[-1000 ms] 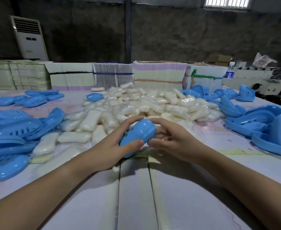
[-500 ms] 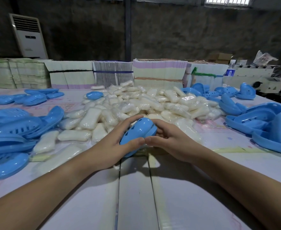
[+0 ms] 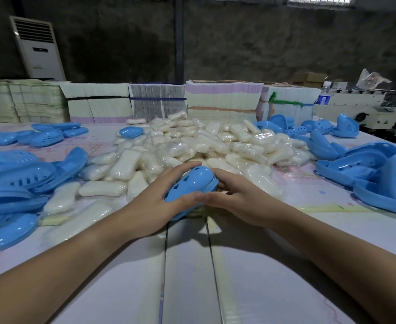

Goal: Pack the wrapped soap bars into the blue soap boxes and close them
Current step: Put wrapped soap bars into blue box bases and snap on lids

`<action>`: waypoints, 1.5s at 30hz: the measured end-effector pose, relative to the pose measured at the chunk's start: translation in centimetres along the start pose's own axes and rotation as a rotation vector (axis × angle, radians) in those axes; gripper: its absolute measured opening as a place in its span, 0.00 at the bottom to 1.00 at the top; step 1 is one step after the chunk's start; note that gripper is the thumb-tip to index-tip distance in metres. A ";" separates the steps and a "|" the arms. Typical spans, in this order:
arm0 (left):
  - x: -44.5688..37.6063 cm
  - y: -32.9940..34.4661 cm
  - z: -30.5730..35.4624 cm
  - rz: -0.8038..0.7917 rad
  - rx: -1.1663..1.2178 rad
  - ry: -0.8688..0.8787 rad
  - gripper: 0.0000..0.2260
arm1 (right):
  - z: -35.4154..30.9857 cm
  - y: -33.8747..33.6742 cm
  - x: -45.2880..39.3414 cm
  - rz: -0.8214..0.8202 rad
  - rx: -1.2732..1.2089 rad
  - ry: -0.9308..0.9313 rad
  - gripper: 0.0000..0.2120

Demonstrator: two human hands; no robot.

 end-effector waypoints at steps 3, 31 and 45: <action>0.1 0.2 0.3 -0.010 0.001 0.014 0.25 | -0.4 0.1 0.1 -0.030 0.077 -0.032 0.19; -0.1 0.8 0.1 0.058 0.025 0.013 0.29 | -0.6 -0.4 0.3 -0.022 -0.147 0.072 0.21; 0.2 1.1 0.2 0.069 0.104 0.024 0.27 | -1.1 -0.4 0.3 -0.045 -0.110 0.149 0.23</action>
Point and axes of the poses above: each hand's wrist, its own x-axis away from the middle knuckle, its own y-axis out of the palm, z = x × y, the point moved 3 cm from there along -x, towards the middle knuckle, and after that the axes turned 3 degrees about x, right-handed, at the moved point
